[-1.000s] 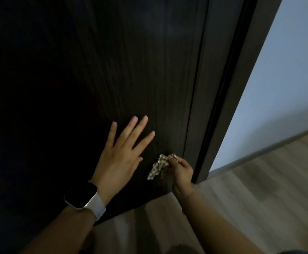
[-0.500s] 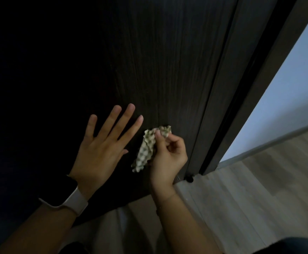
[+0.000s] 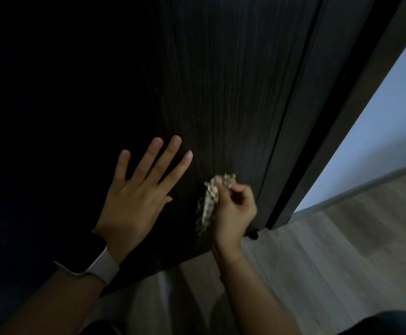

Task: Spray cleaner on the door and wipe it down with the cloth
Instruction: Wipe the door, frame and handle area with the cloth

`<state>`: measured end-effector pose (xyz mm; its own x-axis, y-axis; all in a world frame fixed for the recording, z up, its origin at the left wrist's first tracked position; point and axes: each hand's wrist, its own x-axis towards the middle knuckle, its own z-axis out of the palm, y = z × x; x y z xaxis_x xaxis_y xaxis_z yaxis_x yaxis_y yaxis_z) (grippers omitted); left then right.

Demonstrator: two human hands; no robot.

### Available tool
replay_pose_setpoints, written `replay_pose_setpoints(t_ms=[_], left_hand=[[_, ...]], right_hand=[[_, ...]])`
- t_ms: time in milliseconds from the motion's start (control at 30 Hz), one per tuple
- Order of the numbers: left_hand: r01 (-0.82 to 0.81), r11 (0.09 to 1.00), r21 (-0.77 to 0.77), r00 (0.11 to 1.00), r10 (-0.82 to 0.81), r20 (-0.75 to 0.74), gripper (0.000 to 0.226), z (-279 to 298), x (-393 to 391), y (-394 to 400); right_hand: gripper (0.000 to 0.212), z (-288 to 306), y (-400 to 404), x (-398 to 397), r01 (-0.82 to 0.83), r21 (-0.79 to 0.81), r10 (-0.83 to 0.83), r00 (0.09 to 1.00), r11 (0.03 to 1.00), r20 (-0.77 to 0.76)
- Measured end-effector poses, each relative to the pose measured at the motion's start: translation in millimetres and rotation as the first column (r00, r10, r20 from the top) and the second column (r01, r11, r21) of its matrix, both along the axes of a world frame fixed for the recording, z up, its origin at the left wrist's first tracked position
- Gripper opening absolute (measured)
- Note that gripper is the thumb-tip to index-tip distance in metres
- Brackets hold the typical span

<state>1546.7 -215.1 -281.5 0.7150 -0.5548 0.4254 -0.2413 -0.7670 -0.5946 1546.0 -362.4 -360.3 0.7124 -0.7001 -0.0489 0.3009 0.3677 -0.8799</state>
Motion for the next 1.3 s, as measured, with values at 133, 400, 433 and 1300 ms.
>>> replay_pose_setpoints(t_ms=[133,400,433,1300], left_hand=[[0.006,1.000,0.002,1.000,-0.006,0.003,0.114,0,0,-1],[0.026,0.999,-0.039,1.000,-0.026,-0.002,0.113,2,0,-1],[0.029,0.999,-0.043,1.000,-0.029,-0.009,0.113,2,0,-1],[0.086,0.977,-0.194,0.990,-0.106,-0.096,0.110,7,-2,-7]], right_hand=[[0.030,18,-8,10,-0.089,0.045,0.081,0.984,0.995,0.161],[0.026,-12,-10,-3,-0.133,0.144,0.136,0.991,0.981,-0.012],[0.026,0,-8,-2,-0.129,0.079,0.128,0.992,0.988,0.015],[0.016,69,-26,24,0.156,0.076,-0.165,0.977,0.985,0.131]])
